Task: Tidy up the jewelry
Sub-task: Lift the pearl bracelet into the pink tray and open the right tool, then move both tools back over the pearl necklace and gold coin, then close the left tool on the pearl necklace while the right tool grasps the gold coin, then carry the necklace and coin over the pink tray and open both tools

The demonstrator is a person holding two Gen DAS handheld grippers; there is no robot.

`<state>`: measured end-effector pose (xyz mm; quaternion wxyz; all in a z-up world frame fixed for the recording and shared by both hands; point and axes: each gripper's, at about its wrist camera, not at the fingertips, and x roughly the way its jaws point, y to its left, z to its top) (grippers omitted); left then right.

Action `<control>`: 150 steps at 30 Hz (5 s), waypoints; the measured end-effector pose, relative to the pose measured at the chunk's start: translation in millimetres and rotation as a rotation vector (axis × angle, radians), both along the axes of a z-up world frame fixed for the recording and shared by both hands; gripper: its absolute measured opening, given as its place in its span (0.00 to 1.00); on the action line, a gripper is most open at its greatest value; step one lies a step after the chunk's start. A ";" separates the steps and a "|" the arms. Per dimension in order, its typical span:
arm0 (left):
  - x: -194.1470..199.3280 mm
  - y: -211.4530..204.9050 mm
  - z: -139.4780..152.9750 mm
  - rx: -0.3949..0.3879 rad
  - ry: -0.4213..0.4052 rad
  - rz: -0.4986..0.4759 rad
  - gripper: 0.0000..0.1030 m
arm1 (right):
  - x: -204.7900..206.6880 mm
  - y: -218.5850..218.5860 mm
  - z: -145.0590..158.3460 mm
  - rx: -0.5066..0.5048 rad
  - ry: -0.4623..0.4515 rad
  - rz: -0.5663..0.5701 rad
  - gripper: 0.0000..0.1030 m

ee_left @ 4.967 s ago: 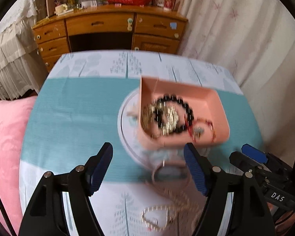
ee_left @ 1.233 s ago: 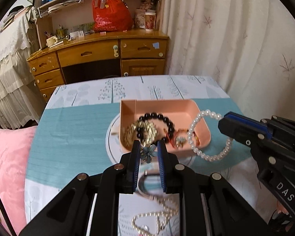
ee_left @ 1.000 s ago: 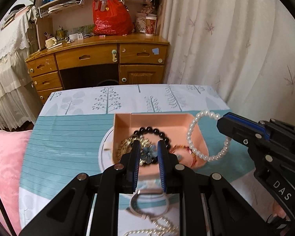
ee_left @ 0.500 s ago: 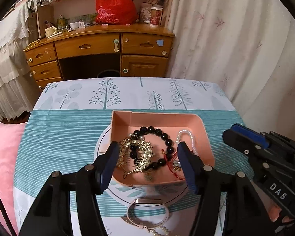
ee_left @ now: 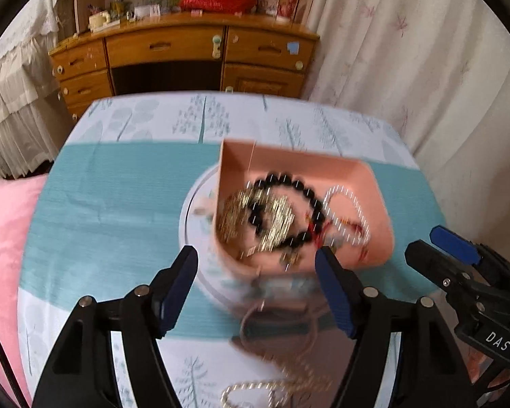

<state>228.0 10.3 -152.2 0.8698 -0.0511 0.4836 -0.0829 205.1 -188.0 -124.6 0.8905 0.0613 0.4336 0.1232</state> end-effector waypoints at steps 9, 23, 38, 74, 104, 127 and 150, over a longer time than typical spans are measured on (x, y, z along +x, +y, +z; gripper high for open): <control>-44.8 16.5 -17.6 0.046 0.117 -0.094 0.84 | -62.2 -3.2 -38.5 0.128 0.227 -0.158 0.65; -93.2 15.2 -27.2 0.065 0.190 -0.286 0.84 | -157.5 27.9 -63.4 -0.123 0.184 -0.303 0.65; -95.8 -23.4 -43.3 0.080 0.118 -0.519 0.84 | -170.1 71.8 -69.2 -0.311 0.000 -0.149 0.65; -85.9 -35.5 -40.3 0.049 0.058 -0.579 0.05 | -144.9 62.0 -75.3 -0.241 0.027 -0.096 0.19; -83.2 -47.6 -54.9 0.131 0.077 -0.671 0.08 | -158.7 48.2 -66.9 -0.185 0.035 -0.267 0.19; -71.5 -29.5 51.3 0.040 0.006 -0.660 0.03 | -138.6 47.0 -35.9 -0.173 -0.030 -0.252 0.19; -62.5 -48.1 -47.7 0.141 0.232 -0.663 0.34 | -115.1 21.9 -26.5 -0.192 -0.021 -0.253 0.19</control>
